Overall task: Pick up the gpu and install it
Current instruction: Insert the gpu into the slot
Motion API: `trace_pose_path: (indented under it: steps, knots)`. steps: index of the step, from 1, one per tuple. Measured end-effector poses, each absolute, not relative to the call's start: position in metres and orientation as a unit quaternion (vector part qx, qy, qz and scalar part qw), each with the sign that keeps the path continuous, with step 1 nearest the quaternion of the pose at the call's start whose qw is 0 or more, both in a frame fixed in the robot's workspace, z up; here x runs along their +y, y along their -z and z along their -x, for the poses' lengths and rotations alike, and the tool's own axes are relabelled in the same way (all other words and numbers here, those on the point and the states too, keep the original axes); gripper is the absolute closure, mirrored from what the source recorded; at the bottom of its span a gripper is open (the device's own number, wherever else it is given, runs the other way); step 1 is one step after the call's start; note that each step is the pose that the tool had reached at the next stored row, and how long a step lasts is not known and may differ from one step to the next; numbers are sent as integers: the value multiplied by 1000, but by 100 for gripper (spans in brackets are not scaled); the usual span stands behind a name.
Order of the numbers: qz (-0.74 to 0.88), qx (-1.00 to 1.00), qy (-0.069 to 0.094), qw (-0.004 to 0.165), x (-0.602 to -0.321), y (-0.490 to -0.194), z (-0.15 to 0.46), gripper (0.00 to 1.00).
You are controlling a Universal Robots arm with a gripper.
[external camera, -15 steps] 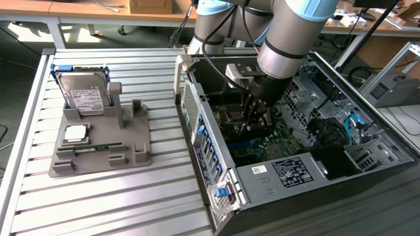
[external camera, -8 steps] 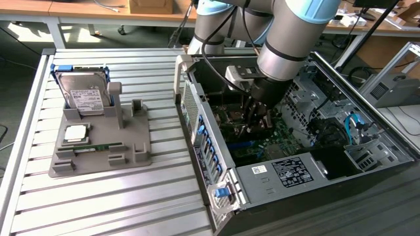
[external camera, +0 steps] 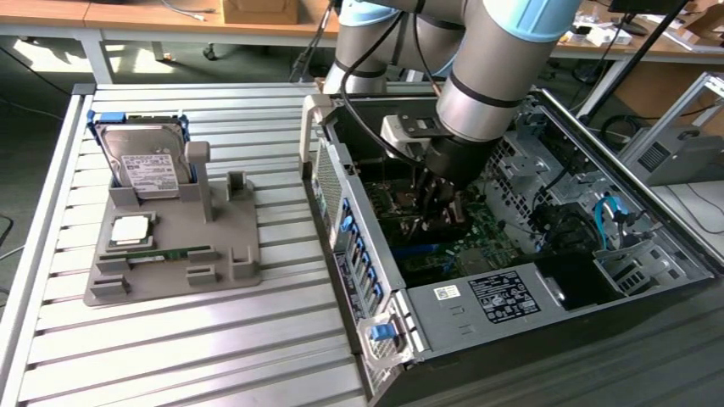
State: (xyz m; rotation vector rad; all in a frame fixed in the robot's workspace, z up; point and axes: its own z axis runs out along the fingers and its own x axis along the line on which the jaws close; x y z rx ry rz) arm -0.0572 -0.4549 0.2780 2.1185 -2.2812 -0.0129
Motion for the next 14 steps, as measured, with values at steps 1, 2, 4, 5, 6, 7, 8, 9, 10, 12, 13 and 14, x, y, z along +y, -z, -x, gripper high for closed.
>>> trace_pose_path:
  steps: [1, 2, 4, 5, 6, 7, 8, 9, 10, 12, 13, 14]
  knots:
    - [-680, -733, 4, 14, -455, -278, 59, 73]
    - [-680, -733, 4, 14, -455, -278, 61, 73]
    - [-680, -733, 4, 14, -456, -278, 62, 73]
    - [-680, -733, 4, 14, -456, -278, 62, 73]
    - [-680, -733, 4, 14, -456, -278, 62, 73]
    - [-680, -733, 4, 14, -457, -277, 63, 73]
    - [-680, -733, 4, 14, -457, -277, 63, 73]
    - [-680, -733, 4, 14, -457, -277, 63, 73]
    - [-680, -733, 4, 14, -457, -277, 63, 73]
    - [-680, -733, 4, 14, -457, -276, 63, 73]
    - [-680, -733, 4, 14, -457, -275, 63, 73]
    - [-680, -733, 4, 14, -457, -275, 63, 73]
